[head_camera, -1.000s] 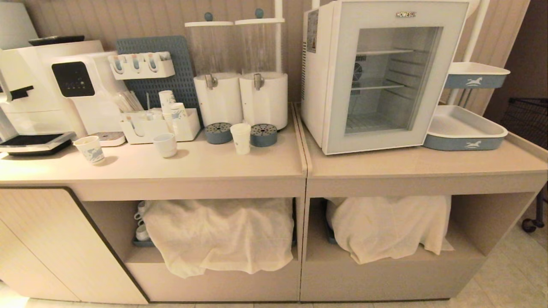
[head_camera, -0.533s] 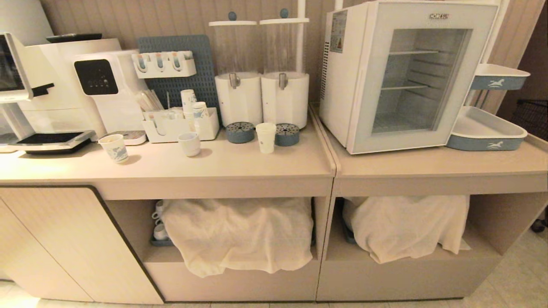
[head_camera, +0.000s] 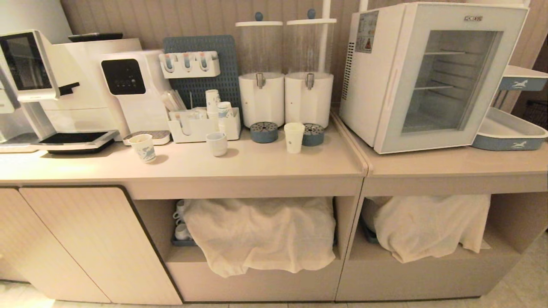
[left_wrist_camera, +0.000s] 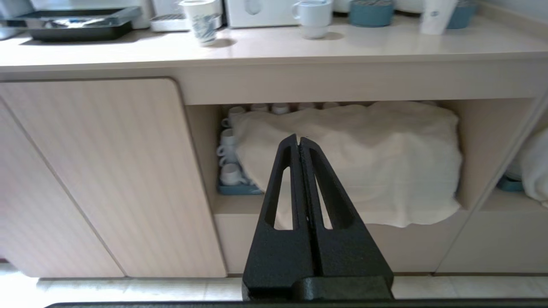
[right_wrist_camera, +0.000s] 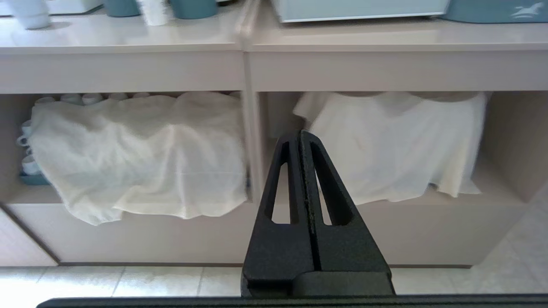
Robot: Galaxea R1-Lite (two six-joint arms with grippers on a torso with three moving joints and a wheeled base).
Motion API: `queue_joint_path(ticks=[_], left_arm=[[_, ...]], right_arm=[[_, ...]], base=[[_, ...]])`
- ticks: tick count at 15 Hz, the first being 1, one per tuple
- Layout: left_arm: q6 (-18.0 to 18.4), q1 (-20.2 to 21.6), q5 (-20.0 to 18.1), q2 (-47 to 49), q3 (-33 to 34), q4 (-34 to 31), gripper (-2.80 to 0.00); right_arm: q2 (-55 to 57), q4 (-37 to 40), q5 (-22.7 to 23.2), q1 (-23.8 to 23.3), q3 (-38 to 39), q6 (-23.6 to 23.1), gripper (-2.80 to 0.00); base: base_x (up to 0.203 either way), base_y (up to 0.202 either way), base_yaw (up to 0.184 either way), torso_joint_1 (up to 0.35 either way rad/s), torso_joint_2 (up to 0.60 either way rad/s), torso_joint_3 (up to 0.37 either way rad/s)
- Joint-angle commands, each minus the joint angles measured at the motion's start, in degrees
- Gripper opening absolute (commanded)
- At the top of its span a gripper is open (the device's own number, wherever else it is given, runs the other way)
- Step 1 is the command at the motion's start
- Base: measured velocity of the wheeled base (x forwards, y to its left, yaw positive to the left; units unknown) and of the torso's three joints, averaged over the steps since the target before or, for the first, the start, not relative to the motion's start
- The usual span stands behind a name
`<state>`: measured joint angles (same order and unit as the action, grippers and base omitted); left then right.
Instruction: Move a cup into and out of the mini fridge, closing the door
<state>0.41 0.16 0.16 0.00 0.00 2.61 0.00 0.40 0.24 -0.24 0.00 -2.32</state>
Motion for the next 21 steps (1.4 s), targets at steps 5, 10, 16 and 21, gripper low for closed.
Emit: queue_joint_path(ticks=[5, 10, 16, 21], left_arm=[[0.0, 0.0, 0.0, 0.0, 1.1, 0.0, -2.8], [0.0, 0.0, 0.0, 0.0, 1.1, 0.0, -2.8], [-0.9, 0.0, 0.0, 0.0, 1.1, -0.1, -2.8], [-1.1, 0.0, 0.0, 0.0, 1.1, -0.1, -2.8]], right_arm=[[-0.1, 0.0, 0.0, 0.0, 0.1, -0.1, -2.8], [-0.1, -0.1, 0.0, 0.0, 0.1, 0.0, -2.8], [-0.1, -0.1, 0.0, 0.0, 0.1, 0.0, -2.8], [-0.1, -0.1, -0.1, 0.0, 0.1, -0.1, -2.8]], base=[[0.0, 0.194, 0.001, 0.004, 0.0, -0.001], [0.0, 0.193, -0.002, 0.003, 0.0, 0.004], [0.0, 0.071, 0.001, 0.001, 0.0, 0.001], [0.0, 0.0, 0.0, 0.0, 0.0, 0.0]])
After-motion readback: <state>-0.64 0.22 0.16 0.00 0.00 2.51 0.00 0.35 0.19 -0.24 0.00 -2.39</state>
